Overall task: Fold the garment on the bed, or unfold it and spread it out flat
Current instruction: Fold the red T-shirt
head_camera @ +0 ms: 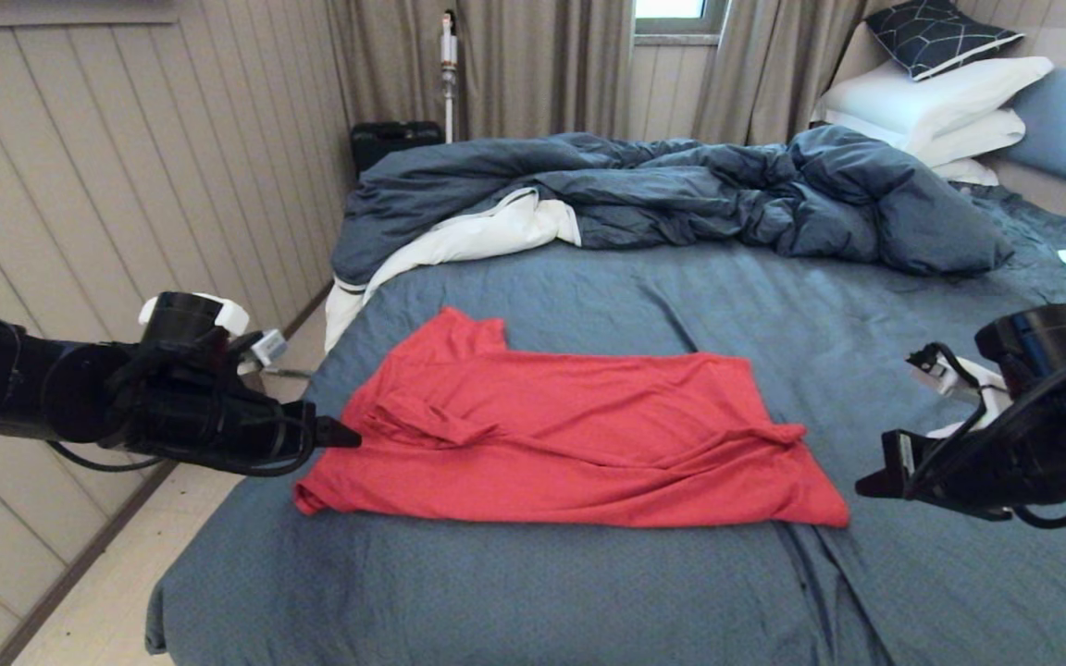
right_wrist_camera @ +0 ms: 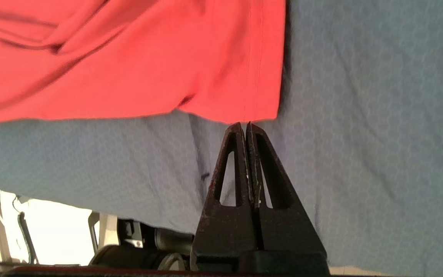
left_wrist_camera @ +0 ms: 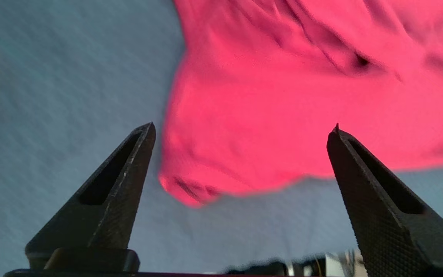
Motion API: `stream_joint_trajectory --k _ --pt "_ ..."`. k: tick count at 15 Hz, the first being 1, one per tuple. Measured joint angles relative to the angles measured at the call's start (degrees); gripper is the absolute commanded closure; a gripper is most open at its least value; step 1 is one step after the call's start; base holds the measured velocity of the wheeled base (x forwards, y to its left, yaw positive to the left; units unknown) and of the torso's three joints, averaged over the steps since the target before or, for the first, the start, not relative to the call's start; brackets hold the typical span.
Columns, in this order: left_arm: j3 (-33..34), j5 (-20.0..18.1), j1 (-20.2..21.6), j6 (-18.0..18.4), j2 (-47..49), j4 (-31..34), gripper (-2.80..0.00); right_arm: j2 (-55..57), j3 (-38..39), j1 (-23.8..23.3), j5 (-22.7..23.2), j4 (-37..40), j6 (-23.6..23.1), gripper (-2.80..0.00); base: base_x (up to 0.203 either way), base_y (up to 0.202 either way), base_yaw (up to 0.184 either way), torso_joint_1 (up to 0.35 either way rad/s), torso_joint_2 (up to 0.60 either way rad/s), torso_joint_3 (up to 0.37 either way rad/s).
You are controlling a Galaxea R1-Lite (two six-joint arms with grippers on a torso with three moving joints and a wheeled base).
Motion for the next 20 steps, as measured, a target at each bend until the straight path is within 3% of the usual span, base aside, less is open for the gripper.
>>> stream_joint_trajectory --k 3,18,19,20 --pt "-0.87 2.39 0.05 0.41 2.12 0.0 -2.8 -0.57 1.23 0.24 0.06 -0.53 0.0 0.0 0.0 0.0 0.0 0.0 0.0 0.0" --pt "3.4 2.68 -2.11 0.6 3.49 0.05 -2.8 0.26 7.52 1.12 -0.06 -7.88 0.09 0.0 0.0 0.0 0.0 0.0 0.0 0.0" --pt "3.03 2.91 -2.29 0.54 3.78 0.05 0.0 0.45 7.81 1.16 -0.06 -7.88 0.06 0.0 0.0 0.0 0.0 0.0 0.0 0.0" --pt "2.59 3.5 -2.48 0.52 4.08 0.0 0.0 0.58 7.93 1.18 -0.05 -7.89 0.09 0.0 0.0 0.0 0.0 0.0 0.0 0.0"
